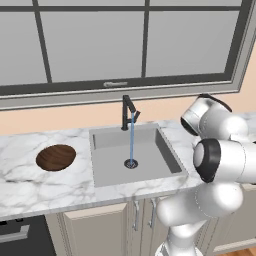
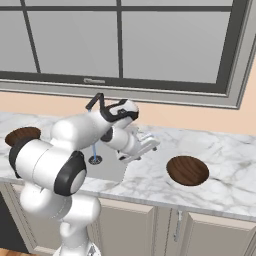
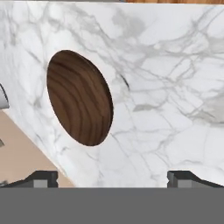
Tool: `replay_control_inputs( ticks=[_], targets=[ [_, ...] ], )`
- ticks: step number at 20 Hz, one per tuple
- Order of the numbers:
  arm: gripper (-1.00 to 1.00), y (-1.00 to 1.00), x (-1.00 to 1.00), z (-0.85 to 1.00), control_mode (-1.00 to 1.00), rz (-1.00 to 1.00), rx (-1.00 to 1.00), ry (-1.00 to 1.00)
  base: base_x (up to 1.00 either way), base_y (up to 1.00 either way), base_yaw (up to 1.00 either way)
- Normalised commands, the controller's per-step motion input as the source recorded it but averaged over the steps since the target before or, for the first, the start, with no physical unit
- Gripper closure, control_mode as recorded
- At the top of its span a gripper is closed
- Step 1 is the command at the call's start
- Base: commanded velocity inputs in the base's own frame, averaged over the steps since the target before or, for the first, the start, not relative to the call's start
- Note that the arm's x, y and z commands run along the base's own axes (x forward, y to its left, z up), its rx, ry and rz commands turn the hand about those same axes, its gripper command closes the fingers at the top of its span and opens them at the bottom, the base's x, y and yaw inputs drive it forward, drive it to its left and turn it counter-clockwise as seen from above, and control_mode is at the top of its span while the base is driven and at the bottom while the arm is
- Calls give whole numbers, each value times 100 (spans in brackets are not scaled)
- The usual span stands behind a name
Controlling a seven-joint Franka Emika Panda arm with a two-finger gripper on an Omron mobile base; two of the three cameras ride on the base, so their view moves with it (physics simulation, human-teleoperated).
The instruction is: Rinse each bowl for a few seconds and place them down in the sink or on the counter.
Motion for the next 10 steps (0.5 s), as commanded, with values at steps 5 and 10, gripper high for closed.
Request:
replay_control_inputs(
  ticks=[5,10],
  targets=[
    [-100,-19,-18,0,-100,-16,6,10,0,0,0],
    [-100,-20,-19,5,-100,-17,5,8,0,0,0]
  ],
)
